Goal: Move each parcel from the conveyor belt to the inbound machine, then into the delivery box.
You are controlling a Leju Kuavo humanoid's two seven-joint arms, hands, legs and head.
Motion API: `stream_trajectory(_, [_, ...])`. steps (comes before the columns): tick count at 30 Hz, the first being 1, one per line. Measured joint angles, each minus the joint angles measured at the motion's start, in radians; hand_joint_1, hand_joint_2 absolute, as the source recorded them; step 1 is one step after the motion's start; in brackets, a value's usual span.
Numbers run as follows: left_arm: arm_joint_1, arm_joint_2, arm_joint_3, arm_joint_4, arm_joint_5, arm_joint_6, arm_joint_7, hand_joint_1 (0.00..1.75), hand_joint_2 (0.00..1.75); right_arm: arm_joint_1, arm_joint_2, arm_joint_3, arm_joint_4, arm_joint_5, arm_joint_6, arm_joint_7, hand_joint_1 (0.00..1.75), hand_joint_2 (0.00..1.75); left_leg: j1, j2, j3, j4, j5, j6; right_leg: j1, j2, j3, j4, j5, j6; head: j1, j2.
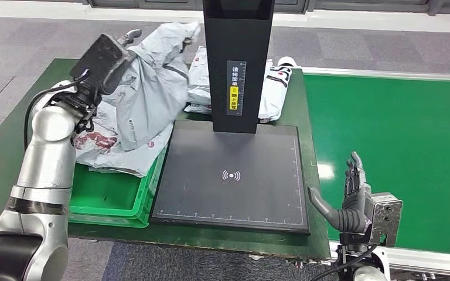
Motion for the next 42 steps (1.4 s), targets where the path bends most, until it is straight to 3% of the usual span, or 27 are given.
stream_trajectory(3, [0.030,0.004,0.022,-0.024,0.250,-0.047,0.009,0.00,0.00,0.000,0.000,0.000,0.000,0.000,-0.005,0.005,0.00,1.75,0.000,-0.001,0.000,0.000,0.000,0.000,0.000,-0.001,0.000,0.000,0.000,0.000,0.000,0.000])
stream_trajectory(5, [0.044,0.007,0.036,-0.029,0.333,-0.037,0.020,0.00,0.00,0.001,0.000,0.000,0.000,0.000,-0.011,0.009,0.00,1.75,0.000,-0.001,0.000,0.000,0.000,0.000,0.001,-0.001,0.000,0.000,0.000,0.000,0.000,0.000])
stream_trajectory(16, [0.086,0.011,0.085,-0.023,0.353,0.108,0.022,0.00,0.00,0.013,0.000,0.000,-0.020,0.012,-0.022,0.037,0.00,1.75,0.000,-0.001,0.000,0.000,0.001,-0.001,0.001,-0.001,0.000,0.001,0.000,0.000,0.000,0.000])
stream_trajectory(18, [0.089,0.012,0.092,-0.023,0.330,0.145,0.017,0.00,0.00,0.014,0.000,0.000,-0.023,0.013,-0.022,0.037,0.00,1.75,0.000,-0.001,0.000,0.000,0.001,-0.001,0.001,-0.001,0.000,0.001,0.000,0.000,0.000,0.000])
stream_trajectory(24, [0.074,0.038,0.125,-0.006,0.100,0.389,-0.002,0.00,0.00,0.020,0.000,0.000,-0.027,0.019,-0.022,0.041,0.00,1.75,0.000,-0.001,0.000,0.000,0.001,-0.001,0.001,-0.001,-0.001,0.000,0.000,0.000,0.000,0.000])
stream_trajectory(26, [0.059,0.058,0.129,0.014,-0.010,0.382,0.006,0.00,0.00,0.024,0.000,0.000,-0.030,0.021,-0.022,0.041,0.00,1.75,0.000,-0.001,0.000,0.000,0.001,-0.001,0.002,-0.001,0.000,0.001,0.000,0.000,0.000,0.000])
stream_trajectory(28, [0.051,0.080,0.126,0.028,-0.102,0.305,0.001,0.00,0.00,0.031,0.000,0.000,-0.035,0.023,-0.022,0.040,0.00,1.75,0.000,0.000,0.000,0.000,0.001,-0.001,0.002,0.000,0.000,0.001,0.000,0.000,0.000,0.000])
stream_trajectory(32, [0.090,0.107,0.092,0.003,-0.235,0.059,-0.081,0.00,1.75,0.038,0.000,-0.001,-0.042,0.031,-0.007,0.036,0.00,1.75,0.000,0.000,0.000,0.000,0.001,-0.001,0.001,0.000,0.000,0.001,0.000,0.000,0.000,0.000])
stream_trajectory(36, [0.210,0.147,-0.021,-0.094,-0.324,-0.097,-0.219,0.00,1.75,0.035,0.000,-0.006,-0.042,0.036,0.023,0.034,0.00,1.75,0.000,0.002,0.000,0.000,0.000,0.000,0.000,0.002,-0.001,0.000,0.000,0.000,0.000,0.000])
stream_trajectory(39, [0.295,0.191,-0.126,-0.183,-0.363,-0.137,-0.299,0.00,1.75,0.028,0.000,-0.013,-0.041,0.040,0.038,0.033,0.00,1.75,0.000,0.001,0.000,0.000,-0.001,0.000,0.000,0.002,-0.001,0.000,0.000,0.000,0.000,0.000])
stream_trajectory(42, [0.342,0.229,-0.199,-0.243,-0.375,-0.148,-0.325,0.00,1.75,0.023,0.000,-0.017,-0.039,0.041,0.044,0.032,0.00,1.75,0.000,0.001,0.000,0.000,-0.001,0.000,0.000,0.001,-0.001,0.000,-0.001,0.000,0.000,0.000])
